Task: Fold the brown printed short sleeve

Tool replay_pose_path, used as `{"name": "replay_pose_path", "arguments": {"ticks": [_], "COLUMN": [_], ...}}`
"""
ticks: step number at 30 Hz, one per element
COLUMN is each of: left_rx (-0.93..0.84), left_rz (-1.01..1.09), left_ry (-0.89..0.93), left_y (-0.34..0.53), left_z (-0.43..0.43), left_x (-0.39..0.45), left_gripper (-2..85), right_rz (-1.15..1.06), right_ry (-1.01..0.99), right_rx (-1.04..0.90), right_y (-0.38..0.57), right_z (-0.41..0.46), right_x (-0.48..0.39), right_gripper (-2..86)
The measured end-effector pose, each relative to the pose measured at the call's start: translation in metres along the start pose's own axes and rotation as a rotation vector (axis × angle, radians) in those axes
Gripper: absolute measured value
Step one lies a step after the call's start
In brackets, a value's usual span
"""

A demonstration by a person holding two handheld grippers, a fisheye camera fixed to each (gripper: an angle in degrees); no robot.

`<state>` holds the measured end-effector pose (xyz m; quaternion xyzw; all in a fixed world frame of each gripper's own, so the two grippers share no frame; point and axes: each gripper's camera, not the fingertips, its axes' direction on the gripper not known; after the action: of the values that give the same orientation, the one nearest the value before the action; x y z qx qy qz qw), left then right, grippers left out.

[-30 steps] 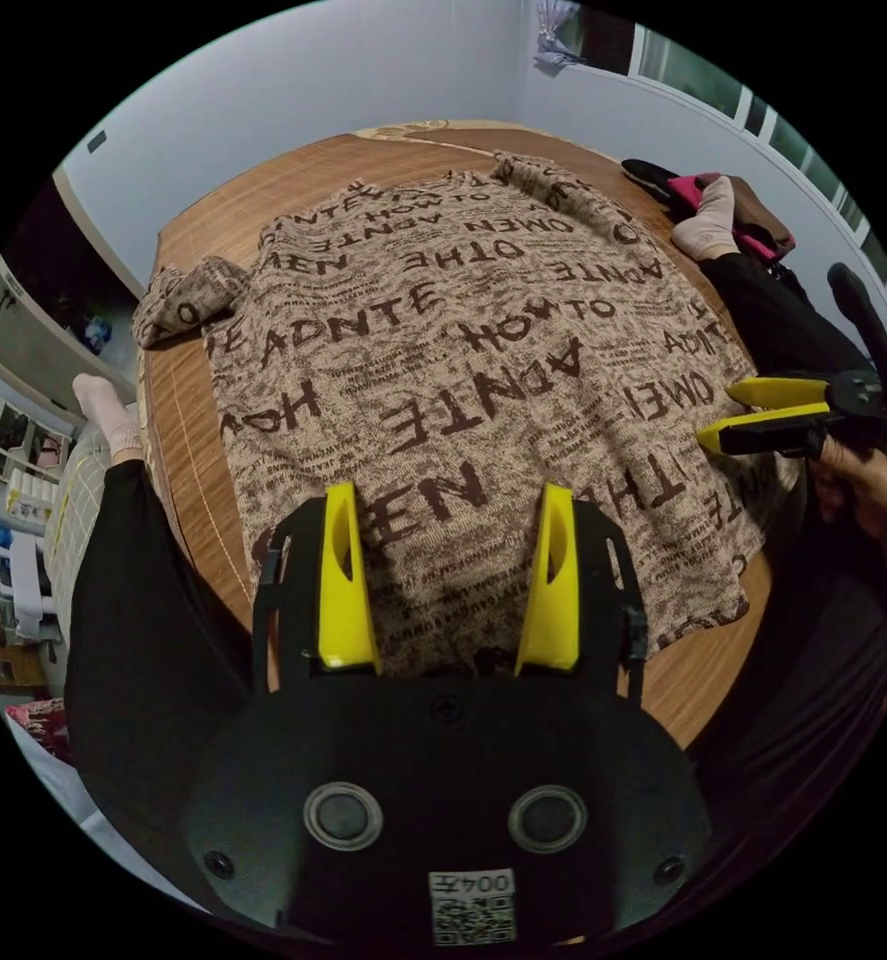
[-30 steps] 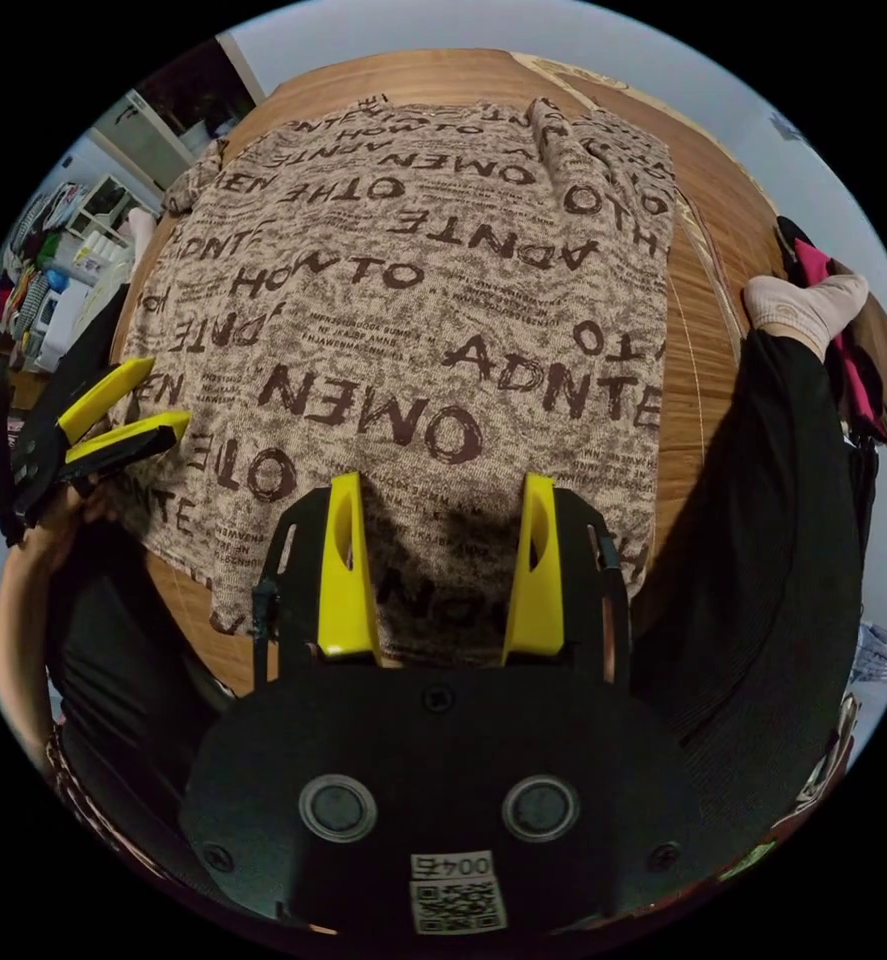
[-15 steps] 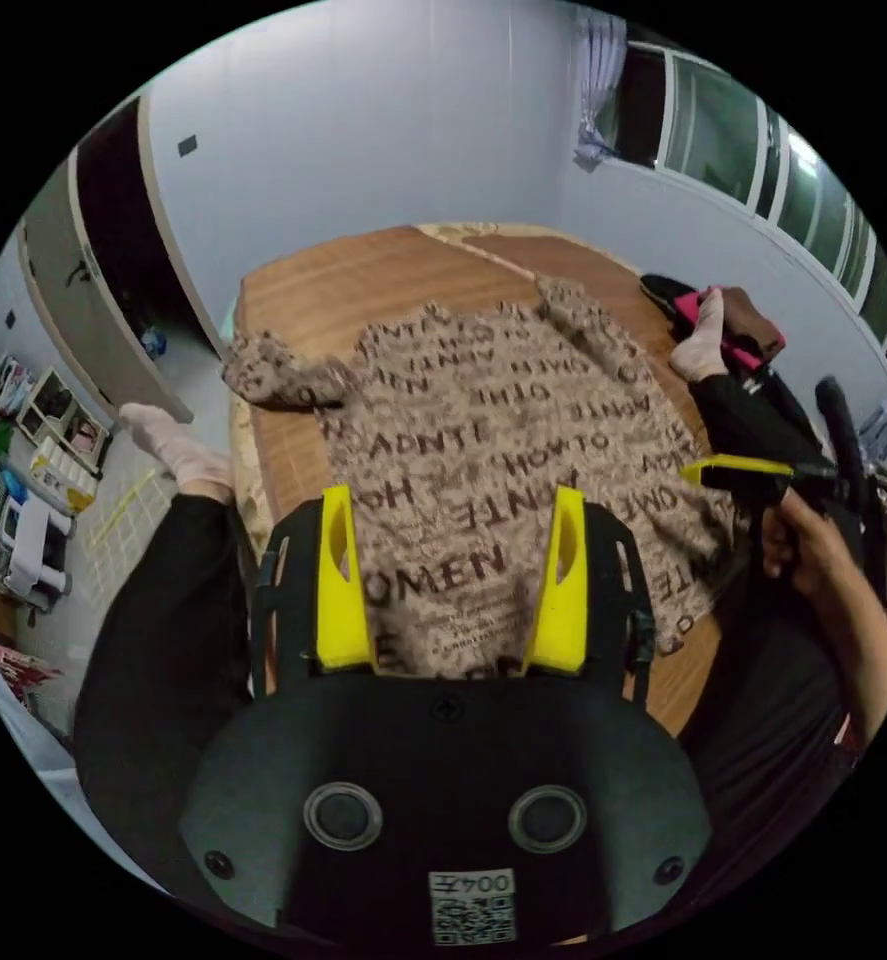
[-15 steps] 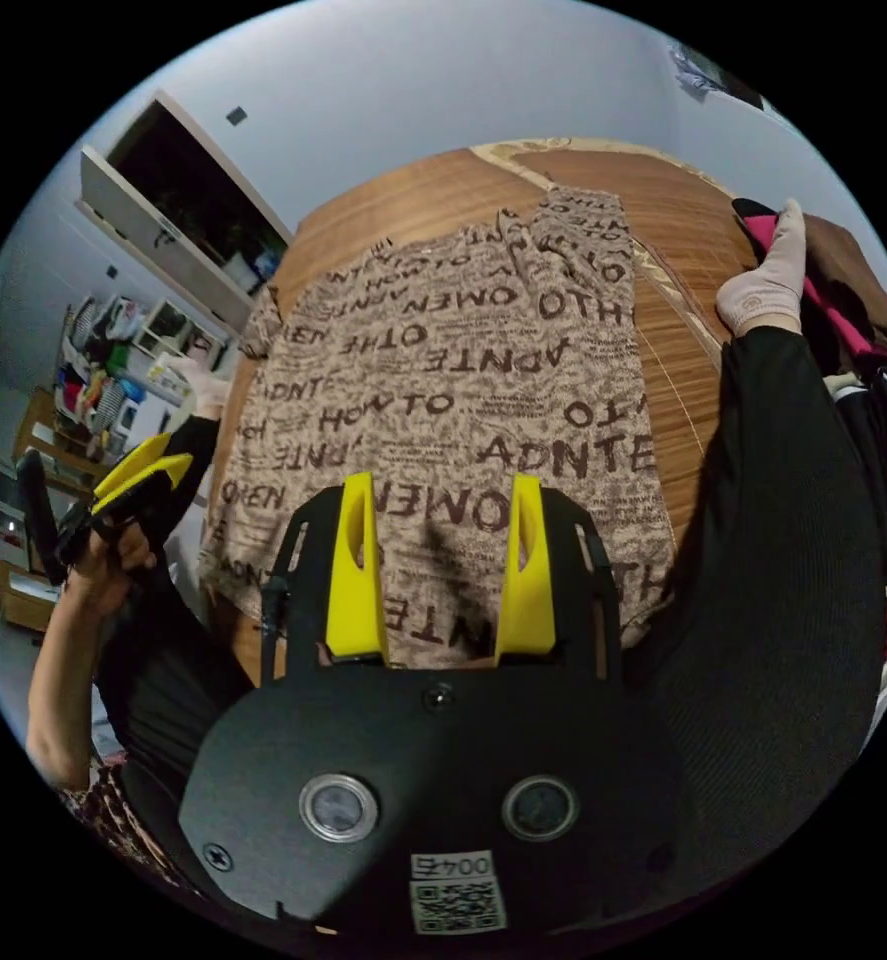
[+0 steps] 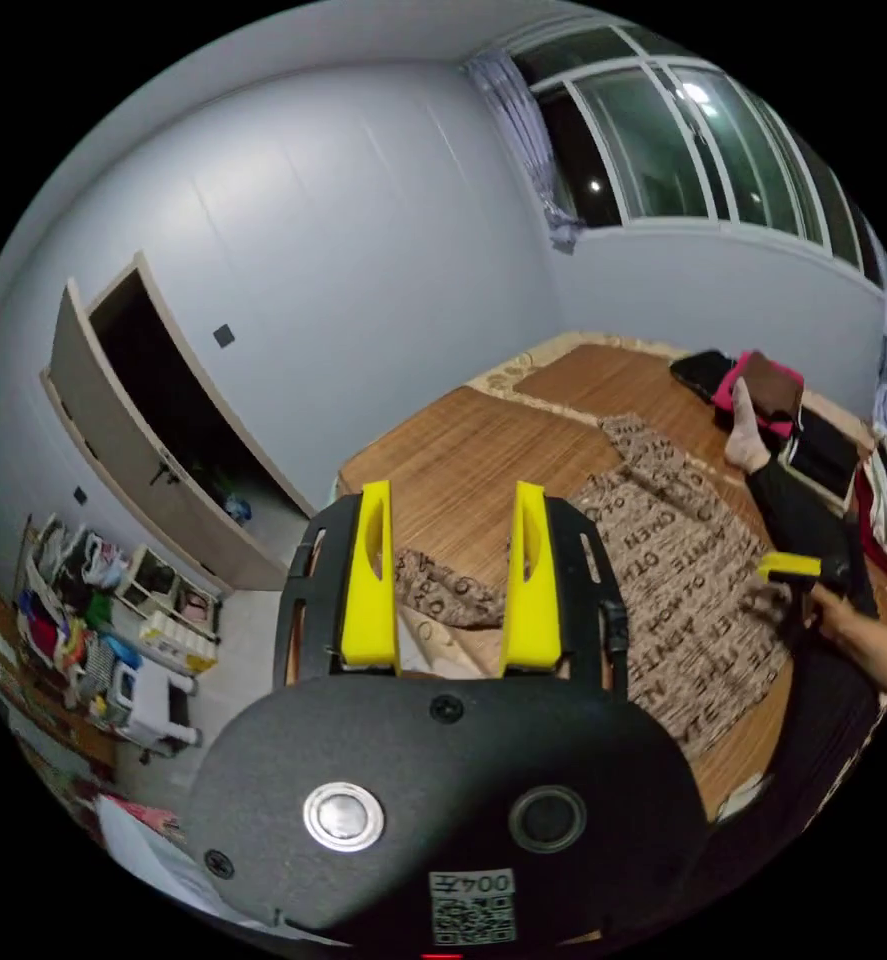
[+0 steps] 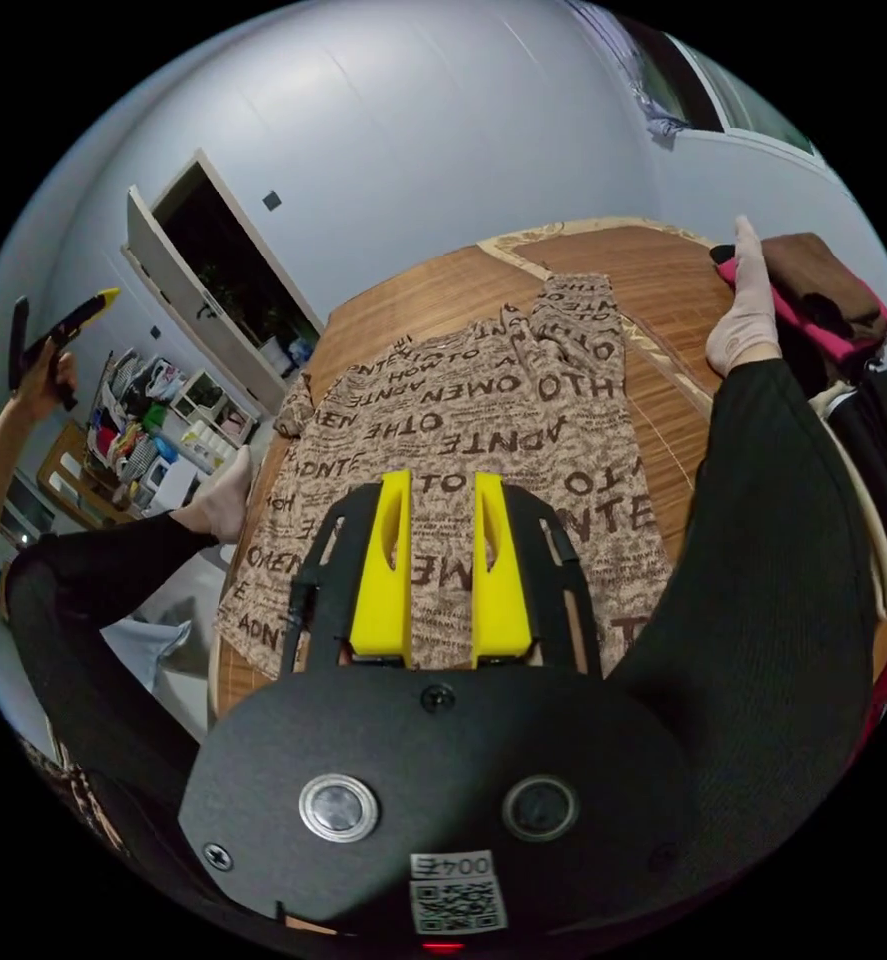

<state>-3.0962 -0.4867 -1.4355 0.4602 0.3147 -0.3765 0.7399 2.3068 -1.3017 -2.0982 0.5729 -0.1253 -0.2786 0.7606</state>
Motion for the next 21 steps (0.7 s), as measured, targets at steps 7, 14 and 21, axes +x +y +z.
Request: {"name": "replay_pose_path", "arguments": {"ticks": [7, 14, 21], "left_rx": [-0.348, -0.566, -0.677], "left_rz": [0.337, 0.72, 0.942], "left_ry": [0.084, 0.172, 0.151], "left_y": [0.002, 0.011, 0.0], "left_z": [0.165, 0.323, 0.419], "left_x": [0.016, 0.078, 0.115], "left_gripper": [12.9, 11.4, 10.5], "right_rz": [0.076, 0.126, 0.095], "right_ry": [-0.107, -0.18, -0.233], "right_rx": [-0.006, -0.038, -0.039], "right_y": [-0.017, -0.029, -0.046], "right_z": [0.029, 0.064, 0.079], "right_x": [0.05, 0.086, 0.095], "right_gripper": [10.2, 9.8, 8.7]}}
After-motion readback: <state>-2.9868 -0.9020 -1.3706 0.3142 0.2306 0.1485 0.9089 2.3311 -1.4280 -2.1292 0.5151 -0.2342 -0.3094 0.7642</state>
